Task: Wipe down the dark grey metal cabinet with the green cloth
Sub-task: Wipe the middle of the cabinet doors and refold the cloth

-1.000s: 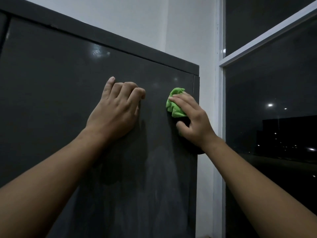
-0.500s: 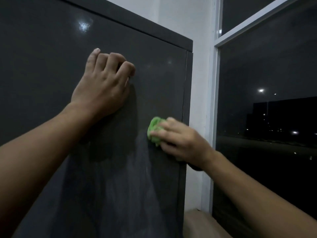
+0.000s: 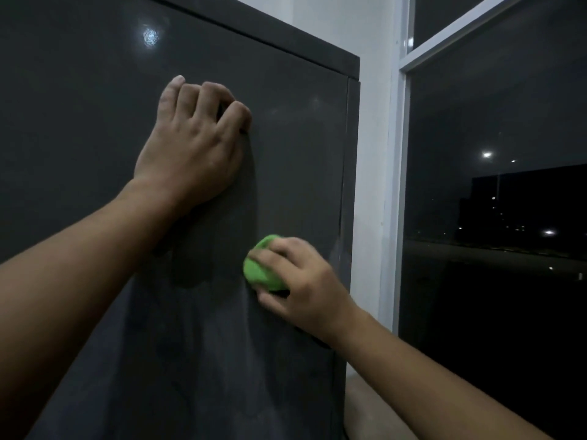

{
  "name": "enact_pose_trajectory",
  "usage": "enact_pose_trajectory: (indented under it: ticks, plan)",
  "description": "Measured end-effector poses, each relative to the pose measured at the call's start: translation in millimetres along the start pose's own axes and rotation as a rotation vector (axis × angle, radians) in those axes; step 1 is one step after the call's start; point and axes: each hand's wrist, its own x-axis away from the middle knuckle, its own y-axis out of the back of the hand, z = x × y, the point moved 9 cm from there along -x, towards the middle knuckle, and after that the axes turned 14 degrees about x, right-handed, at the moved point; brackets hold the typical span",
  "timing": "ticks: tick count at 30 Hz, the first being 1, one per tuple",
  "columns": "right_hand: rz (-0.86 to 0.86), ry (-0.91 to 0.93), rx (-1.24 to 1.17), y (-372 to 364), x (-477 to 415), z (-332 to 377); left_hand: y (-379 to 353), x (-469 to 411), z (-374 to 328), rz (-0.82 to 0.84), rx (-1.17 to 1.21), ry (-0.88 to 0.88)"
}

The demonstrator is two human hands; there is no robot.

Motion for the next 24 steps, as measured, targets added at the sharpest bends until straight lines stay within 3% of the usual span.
enact_pose_trajectory:
  ticks: [3, 5, 9, 12, 20, 24]
  plan:
    - [0.098, 0.198, -0.025, 0.5, 8.9, 7.9, 0.4, 0.1, -0.3, 0.007, 0.003, 0.002]
    - [0.042, 0.214, 0.046, 11.3, -1.3, -12.8, 0.1, 0.3, -0.2, 0.008, 0.004, 0.002]
    - [-0.1, -0.233, 0.1, 35.4, -18.3, -101.3, -1.8, 0.7, 1.7, 0.016, 0.008, 0.001]
    - [-0.075, -0.314, 0.04, 30.6, -5.9, -111.5, -3.5, 1.4, 2.4, 0.025, 0.009, 0.002]
    - [0.129, -0.202, -0.077, 10.5, 86.0, -86.8, -1.9, 0.5, -0.8, 0.034, 0.006, 0.0]
    - [0.246, 0.037, 0.066, 18.5, 75.1, -80.5, -2.1, 0.0, -1.6, 0.045, 0.005, -0.001]
